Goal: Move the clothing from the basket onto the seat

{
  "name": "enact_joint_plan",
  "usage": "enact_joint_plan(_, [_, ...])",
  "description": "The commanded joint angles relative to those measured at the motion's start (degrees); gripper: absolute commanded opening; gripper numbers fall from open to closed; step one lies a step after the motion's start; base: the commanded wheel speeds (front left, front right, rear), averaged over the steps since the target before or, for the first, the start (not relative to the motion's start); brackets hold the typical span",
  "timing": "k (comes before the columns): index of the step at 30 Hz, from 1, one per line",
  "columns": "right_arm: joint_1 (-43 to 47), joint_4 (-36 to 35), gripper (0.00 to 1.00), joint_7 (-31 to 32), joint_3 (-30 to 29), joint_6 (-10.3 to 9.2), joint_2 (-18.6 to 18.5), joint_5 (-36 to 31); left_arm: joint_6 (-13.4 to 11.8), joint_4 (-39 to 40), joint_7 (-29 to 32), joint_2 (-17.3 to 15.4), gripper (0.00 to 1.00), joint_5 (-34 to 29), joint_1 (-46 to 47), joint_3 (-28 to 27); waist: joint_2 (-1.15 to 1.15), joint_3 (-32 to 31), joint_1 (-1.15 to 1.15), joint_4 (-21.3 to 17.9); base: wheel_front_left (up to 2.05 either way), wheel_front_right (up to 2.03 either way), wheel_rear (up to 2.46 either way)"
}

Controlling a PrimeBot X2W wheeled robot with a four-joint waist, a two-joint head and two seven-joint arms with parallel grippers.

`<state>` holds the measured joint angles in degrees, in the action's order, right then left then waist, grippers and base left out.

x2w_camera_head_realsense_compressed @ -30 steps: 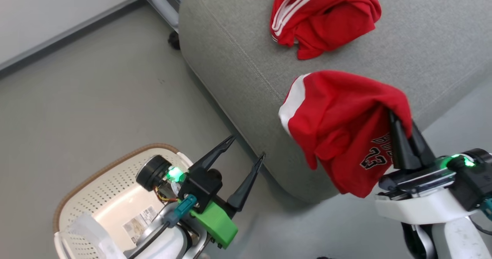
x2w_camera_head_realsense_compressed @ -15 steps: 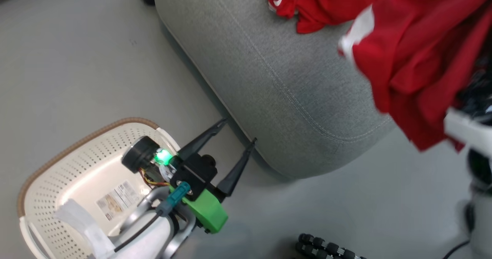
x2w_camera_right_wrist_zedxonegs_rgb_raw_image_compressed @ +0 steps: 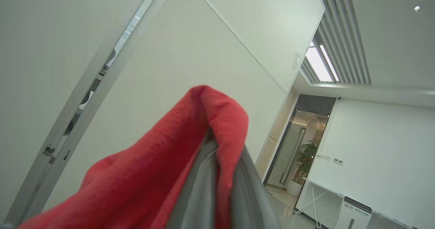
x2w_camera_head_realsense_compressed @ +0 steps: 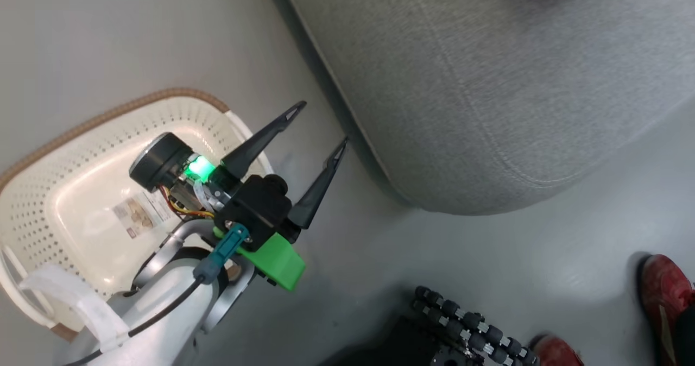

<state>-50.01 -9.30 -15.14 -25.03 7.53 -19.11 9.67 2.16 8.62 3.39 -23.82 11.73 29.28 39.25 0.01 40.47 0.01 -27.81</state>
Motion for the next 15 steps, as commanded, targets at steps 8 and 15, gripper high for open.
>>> enact_joint_plan(8, [-2.0, 14.6, 0.00, 0.0, 2.3, -0.08, 1.5, -3.4, -0.2, 1.9, 1.4, -2.1, 1.00, -0.9, 2.5, -0.8, -0.01, 10.8, -0.01, 5.7, 0.00, 0.00, 0.00])
enact_joint_plan(15, [-2.9, 28.7, 0.00, 0.0, 4.3, -0.08, 5.2, -5.7, -0.7, 2.3, 1.0, -1.5, 1.00, -1.1, 3.1, -0.5, -0.01, 11.5, -0.01, 8.2, 0.00, 0.00, 0.00])
